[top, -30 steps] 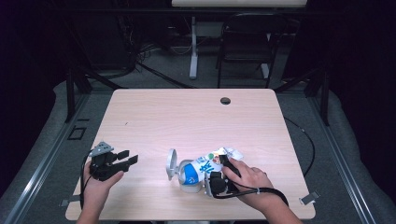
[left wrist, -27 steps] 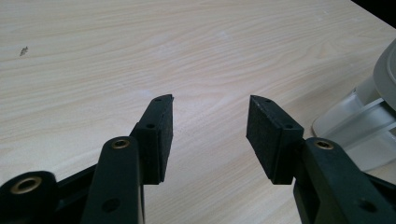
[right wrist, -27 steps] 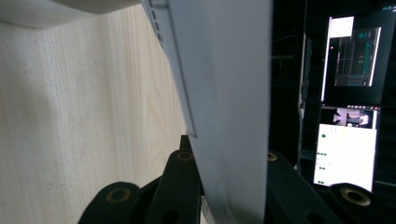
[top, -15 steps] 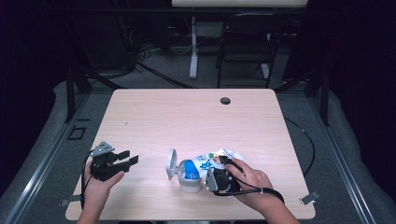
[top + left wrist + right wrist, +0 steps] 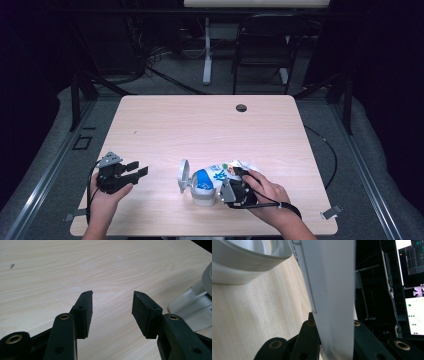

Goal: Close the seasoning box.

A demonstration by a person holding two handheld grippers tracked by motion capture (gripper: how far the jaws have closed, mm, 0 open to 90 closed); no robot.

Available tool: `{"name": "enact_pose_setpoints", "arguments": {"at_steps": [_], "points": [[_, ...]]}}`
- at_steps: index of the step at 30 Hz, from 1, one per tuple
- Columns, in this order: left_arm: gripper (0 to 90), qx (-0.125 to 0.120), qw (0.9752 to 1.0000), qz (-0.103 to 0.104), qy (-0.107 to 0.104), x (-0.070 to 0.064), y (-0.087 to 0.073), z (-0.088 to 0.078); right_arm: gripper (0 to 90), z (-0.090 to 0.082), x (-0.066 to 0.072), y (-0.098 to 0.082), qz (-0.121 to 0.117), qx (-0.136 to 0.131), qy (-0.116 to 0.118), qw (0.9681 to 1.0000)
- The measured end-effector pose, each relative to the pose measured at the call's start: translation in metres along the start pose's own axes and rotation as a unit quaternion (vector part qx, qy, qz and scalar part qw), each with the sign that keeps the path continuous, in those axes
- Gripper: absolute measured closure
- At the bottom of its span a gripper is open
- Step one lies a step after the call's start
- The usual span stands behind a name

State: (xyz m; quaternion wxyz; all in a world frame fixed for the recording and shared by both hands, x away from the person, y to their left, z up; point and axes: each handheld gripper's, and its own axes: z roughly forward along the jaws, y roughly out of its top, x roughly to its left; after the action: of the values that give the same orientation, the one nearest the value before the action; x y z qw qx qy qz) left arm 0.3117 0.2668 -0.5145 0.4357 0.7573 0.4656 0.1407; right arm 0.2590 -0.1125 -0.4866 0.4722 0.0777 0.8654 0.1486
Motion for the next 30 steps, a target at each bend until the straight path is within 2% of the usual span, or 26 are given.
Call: {"name": "enact_pose_setpoints", "arguments": {"at_steps": [5,8,13,19,20,21,22,23,24,26,28,29,30], "points": [[51.6,0.000,1.0000,0.002,0.001,0.000,0.000,-0.001,85.6,0.001,-0.003,-0.005,0.041,-0.008,0.007,0.9991],[51.6,0.000,1.0000,0.004,0.001,0.000,0.001,-0.001,85.6,0.000,-0.005,-0.006,0.051,-0.003,0.011,0.9986],[51.6,-0.001,1.0000,0.001,0.001,0.000,0.001,-0.001,85.6,0.000,-0.004,-0.010,0.096,-0.018,0.023,0.9950],[51.6,-0.001,1.0000,0.001,0.001,0.000,0.001,-0.002,85.7,-0.002,-0.005,-0.012,0.114,-0.015,0.029,0.9929],[51.6,-0.001,1.0000,0.001,0.001,0.000,0.001,-0.002,85.7,-0.002,-0.005,-0.013,0.120,-0.016,0.031,0.9922],[51.6,-0.001,1.0000,0.000,0.000,0.000,0.001,-0.002,85.8,-0.003,-0.005,-0.014,0.140,-0.030,0.037,0.9889],[51.6,-0.002,1.0000,0.000,0.000,0.000,0.001,-0.002,85.8,-0.003,-0.005,-0.014,0.140,-0.030,0.037,0.9889],[51.6,-0.004,1.0000,0.000,-0.001,0.000,0.001,-0.002,85.8,-0.005,-0.005,-0.014,0.153,-0.037,0.040,0.9868],[51.6,-0.004,1.0000,0.000,-0.001,0.000,0.001,-0.002,85.8,-0.005,-0.005,-0.014,0.153,-0.037,0.040,0.9868],[51.6,-0.001,1.0000,0.001,-0.001,0.000,0.001,-0.001,85.8,-0.005,-0.006,-0.014,0.168,-0.046,0.047,0.9836],[51.6,0.000,1.0000,0.001,-0.001,0.000,0.001,-0.001,85.8,-0.005,-0.006,-0.014,0.171,-0.047,0.049,0.9830],[51.6,-0.002,1.0000,0.000,0.000,0.000,0.001,-0.002,85.9,-0.004,-0.006,-0.014,0.183,-0.053,0.054,0.9802],[51.6,-0.002,1.0000,-0.001,0.000,0.000,0.001,-0.002,85.9,-0.004,-0.006,-0.015,0.187,-0.054,0.056,0.9793]]}}
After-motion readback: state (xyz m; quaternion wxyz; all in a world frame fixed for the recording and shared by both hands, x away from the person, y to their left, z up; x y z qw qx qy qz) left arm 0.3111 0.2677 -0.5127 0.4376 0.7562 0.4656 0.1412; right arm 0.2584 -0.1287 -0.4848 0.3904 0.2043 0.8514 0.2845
